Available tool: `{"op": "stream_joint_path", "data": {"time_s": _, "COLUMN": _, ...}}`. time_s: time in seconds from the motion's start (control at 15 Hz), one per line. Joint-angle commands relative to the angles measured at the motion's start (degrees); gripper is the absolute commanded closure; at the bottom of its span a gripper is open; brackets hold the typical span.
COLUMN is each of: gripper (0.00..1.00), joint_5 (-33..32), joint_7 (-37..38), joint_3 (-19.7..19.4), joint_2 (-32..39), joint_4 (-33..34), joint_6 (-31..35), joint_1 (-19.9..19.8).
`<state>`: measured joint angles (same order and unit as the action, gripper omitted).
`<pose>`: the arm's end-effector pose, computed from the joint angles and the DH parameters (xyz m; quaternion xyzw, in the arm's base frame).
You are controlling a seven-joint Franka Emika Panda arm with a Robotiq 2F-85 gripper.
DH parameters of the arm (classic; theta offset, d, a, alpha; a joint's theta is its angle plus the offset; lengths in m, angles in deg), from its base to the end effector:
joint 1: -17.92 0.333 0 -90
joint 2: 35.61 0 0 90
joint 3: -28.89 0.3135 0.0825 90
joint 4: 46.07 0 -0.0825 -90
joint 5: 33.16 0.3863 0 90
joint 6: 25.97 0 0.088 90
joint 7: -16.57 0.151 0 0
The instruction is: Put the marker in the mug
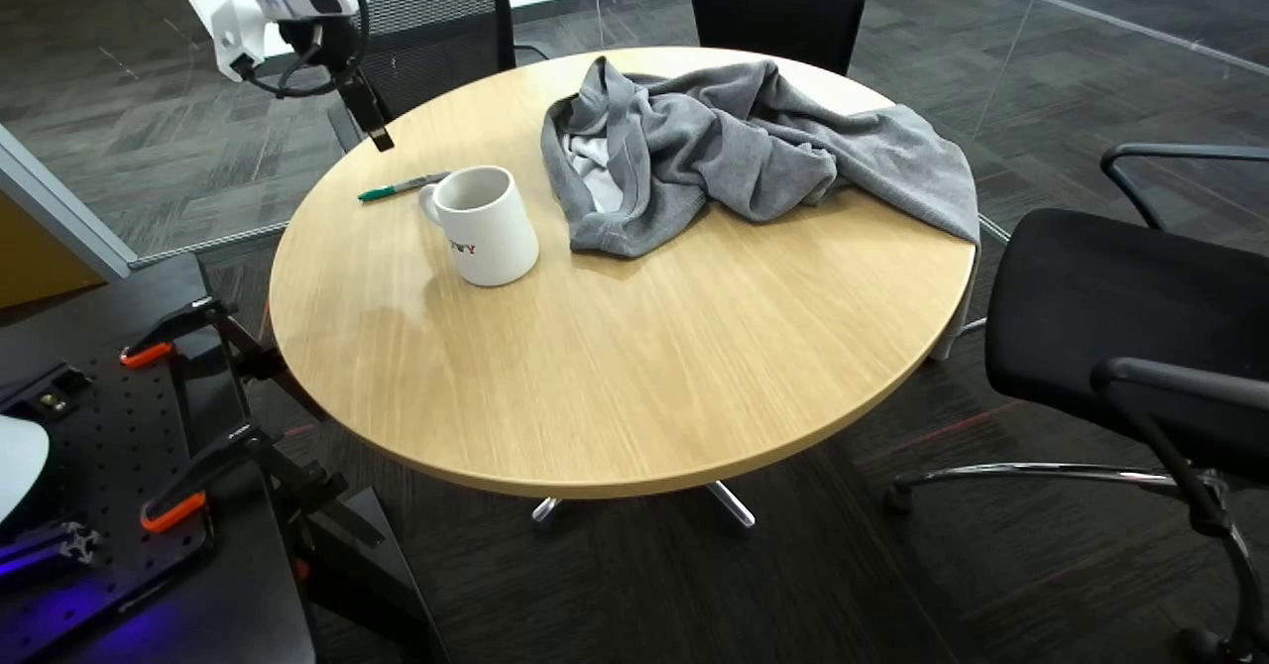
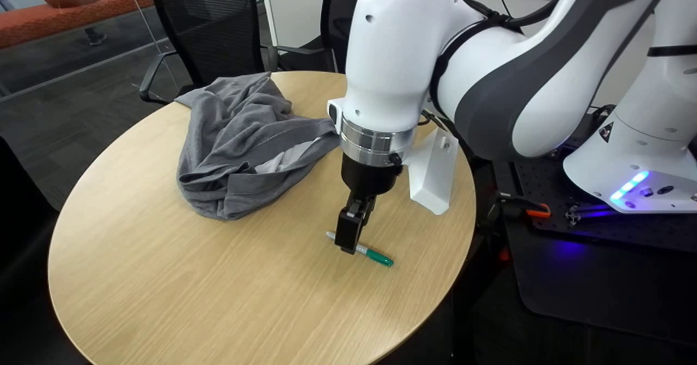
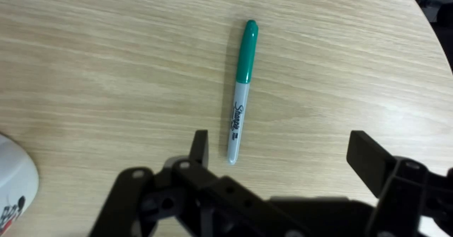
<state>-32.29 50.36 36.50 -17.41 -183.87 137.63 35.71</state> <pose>0.4650 0.2248 0.1491 -0.9938 0.0847 -0.0473 0.0534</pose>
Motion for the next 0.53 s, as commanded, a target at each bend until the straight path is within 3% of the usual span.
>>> {"op": "stream_joint_path", "data": {"time_s": 0.0, "gripper": 0.0, "joint_5": 1.13, "joint_7": -1.62, "joint_3": -0.6, "joint_2": 0.55, "joint_4": 0.62, "joint_6": -0.94, "joint_1": 0.88}}
{"op": "stream_joint_path", "data": {"time_s": 0.47, "gripper": 0.0, "joint_5": 0.52, "joint_7": -1.68, "joint_3": -1.69, "joint_2": 4.74, "joint_4": 4.07, "joint_6": -3.02, "joint_1": 2.53}}
